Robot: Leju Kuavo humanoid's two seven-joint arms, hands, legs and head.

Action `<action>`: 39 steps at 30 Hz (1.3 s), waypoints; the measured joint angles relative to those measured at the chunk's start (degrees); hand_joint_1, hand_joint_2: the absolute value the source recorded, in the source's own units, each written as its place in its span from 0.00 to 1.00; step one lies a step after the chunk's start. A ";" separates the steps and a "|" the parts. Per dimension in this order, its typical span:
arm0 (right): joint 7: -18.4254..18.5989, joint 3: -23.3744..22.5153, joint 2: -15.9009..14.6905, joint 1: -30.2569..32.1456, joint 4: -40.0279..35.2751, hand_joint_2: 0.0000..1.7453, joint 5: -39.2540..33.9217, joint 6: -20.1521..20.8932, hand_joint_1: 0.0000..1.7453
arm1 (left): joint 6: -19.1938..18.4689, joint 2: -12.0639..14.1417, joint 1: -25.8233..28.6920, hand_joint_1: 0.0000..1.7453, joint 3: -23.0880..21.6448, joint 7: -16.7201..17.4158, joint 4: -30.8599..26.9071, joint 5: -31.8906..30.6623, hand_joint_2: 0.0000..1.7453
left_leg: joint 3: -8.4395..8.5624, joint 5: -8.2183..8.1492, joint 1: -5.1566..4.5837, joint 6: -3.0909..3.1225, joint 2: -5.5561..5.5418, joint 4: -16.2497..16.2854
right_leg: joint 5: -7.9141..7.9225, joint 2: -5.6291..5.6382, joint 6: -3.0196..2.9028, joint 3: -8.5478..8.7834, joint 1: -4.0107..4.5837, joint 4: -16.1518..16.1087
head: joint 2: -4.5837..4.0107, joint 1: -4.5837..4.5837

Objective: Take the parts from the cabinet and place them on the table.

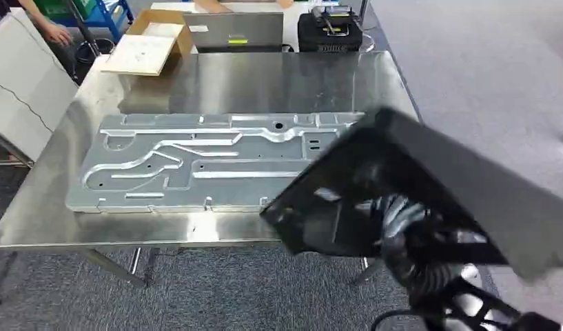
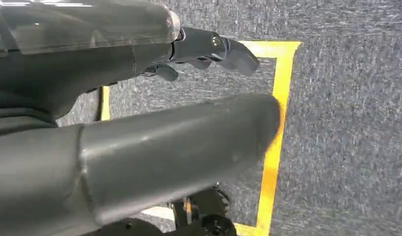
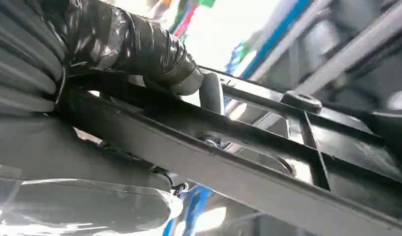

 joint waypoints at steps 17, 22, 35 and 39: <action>17.26 0.08 -8.39 -51.09 44.64 1.00 40.28 -4.74 0.95 | -2.10 0.61 -1.58 0.00 -1.75 0.92 0.00 -5.40 0.00 | 1.17 -0.92 0.23 -0.86 -0.13 -1.23 | 4.28 -0.95 0.29 -4.85 -1.18 0.00 | 0.00 0.00; 19.00 4.75 -8.30 -54.60 52.39 1.00 43.39 -3.67 0.95 | -2.19 0.70 -1.35 0.00 -1.77 0.92 0.02 -5.70 0.00 | -8.18 -7.84 0.32 -1.41 -0.13 17.07 | 3.95 -1.41 -1.00 -4.00 -0.66 -0.36 | 0.00 0.00; 23.58 26.98 5.66 -62.36 83.08 1.00 59.67 0.15 0.95 | -3.19 1.14 -1.78 0.00 -1.77 0.50 0.02 -6.51 0.00 | -2.04 2.40 0.51 1.06 -0.62 -0.91 | -2.47 -0.90 1.13 -7.72 -0.64 9.47 | 0.00 0.04; 23.52 28.24 6.40 -62.92 86.07 1.00 59.67 0.20 0.95 | -3.23 1.14 -1.41 0.00 -1.77 0.50 0.02 -6.60 0.00 | -1.85 1.94 0.52 1.08 -0.83 -0.61 | -3.34 -0.99 1.56 -13.65 -1.05 18.40 | 0.00 0.02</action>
